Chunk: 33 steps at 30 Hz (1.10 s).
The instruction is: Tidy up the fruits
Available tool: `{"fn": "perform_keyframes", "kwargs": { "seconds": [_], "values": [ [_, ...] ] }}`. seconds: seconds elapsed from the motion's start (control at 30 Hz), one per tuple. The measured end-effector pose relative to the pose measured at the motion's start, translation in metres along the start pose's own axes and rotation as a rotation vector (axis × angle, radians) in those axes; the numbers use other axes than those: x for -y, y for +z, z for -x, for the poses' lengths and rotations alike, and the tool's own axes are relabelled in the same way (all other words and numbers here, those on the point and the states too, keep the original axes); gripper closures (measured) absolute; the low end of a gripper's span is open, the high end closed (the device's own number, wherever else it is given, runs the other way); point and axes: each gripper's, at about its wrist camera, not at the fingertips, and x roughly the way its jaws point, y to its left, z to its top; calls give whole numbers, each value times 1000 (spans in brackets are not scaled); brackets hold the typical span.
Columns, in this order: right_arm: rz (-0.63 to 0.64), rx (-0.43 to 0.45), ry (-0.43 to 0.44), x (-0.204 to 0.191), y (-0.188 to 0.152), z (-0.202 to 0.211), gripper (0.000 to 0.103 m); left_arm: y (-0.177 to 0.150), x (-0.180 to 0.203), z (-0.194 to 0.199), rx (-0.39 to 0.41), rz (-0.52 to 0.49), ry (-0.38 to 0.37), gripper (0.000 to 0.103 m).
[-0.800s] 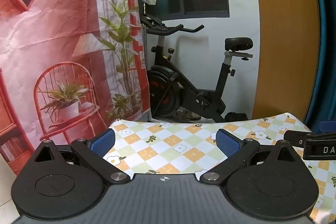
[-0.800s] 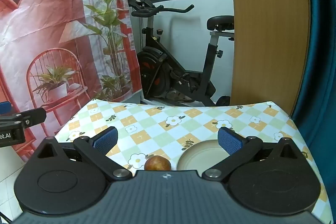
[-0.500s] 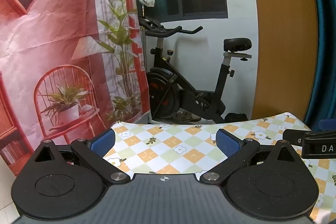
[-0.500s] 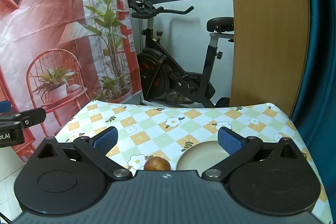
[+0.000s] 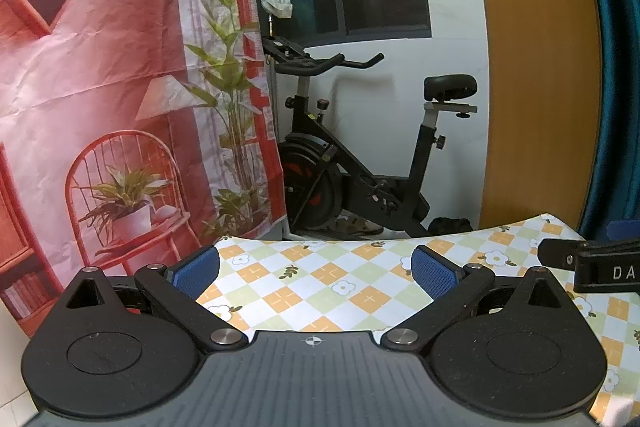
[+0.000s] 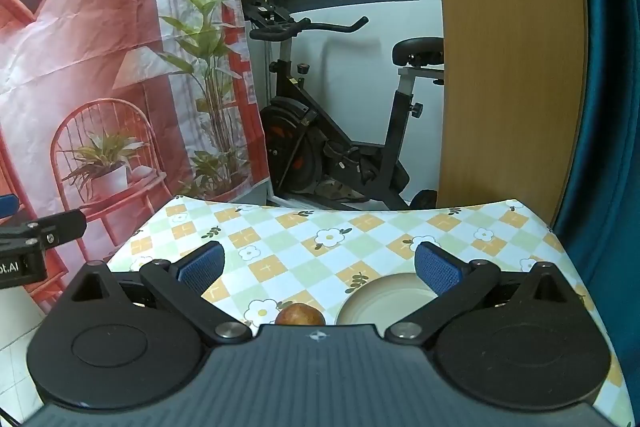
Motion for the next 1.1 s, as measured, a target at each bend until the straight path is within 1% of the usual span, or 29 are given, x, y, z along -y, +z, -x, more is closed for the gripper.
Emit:
{"fn": "perform_keyframes", "kwargs": {
  "seconds": [0.37, 1.1],
  "values": [
    [-4, 6, -3, -3, 3, 0, 0, 1, -3, 0, -5, 7, -16, 0],
    [-4, 10, -4, -1, 1, 2, 0, 0, -3, 0, -6, 8, -22, 0]
  ]
}}
